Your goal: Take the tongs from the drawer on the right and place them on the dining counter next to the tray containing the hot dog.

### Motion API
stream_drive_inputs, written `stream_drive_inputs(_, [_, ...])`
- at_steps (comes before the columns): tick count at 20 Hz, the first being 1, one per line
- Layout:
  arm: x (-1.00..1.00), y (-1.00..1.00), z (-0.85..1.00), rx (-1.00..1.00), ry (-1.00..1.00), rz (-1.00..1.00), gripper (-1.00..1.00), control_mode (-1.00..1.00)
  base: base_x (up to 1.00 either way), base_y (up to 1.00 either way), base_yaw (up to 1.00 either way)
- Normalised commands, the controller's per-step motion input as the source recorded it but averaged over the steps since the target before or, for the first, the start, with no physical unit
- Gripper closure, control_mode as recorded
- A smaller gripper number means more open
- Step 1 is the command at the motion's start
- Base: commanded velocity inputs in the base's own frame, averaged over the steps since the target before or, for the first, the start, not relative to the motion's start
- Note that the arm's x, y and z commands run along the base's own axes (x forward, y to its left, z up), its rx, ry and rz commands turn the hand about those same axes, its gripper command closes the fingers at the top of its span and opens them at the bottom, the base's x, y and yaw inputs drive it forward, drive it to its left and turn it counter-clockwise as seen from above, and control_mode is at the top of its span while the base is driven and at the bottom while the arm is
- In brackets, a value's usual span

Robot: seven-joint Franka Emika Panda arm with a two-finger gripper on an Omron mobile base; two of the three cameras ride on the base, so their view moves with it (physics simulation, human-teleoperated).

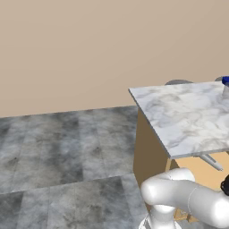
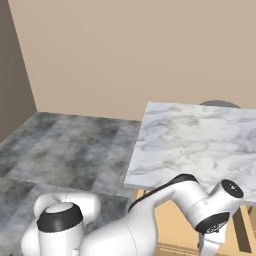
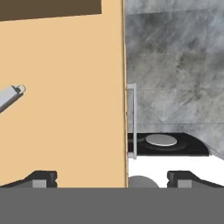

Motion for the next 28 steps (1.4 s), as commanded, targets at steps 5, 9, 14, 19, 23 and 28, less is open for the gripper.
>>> stream_drive_inputs(5, [0.0, 0.0, -0.38, -0.02, 0.05, 0.0, -1.0, -1.0, 0.0, 0.0, 0.0])
stream_drive_inputs(9, [0.04, 0.0, -0.3, 0.0, 0.07, 0.0, -1.0, -1.0, 0.0, 0.0, 0.0])
stream_drive_inputs(14, [0.17, 0.0, -0.28, 0.0, 0.06, 0.0, -1.0, -1.0, 0.0, 0.0, 0.0])
stream_drive_inputs(19, [0.06, 0.0, -0.3, 0.0, 0.06, 0.0, -1.0, -1.0, 0.0, 0.0, 0.0])
stream_drive_inputs(23, [0.0, 0.0, -0.38, -0.01, 0.09, 0.0, -1.0, -1.0, 0.0, 0.0, 0.0])
stream_drive_inputs(28, [0.0, 0.0, -0.15, -0.02, 0.06, 0.0, -1.0, -1.0, 0.0, 0.0, 0.0])
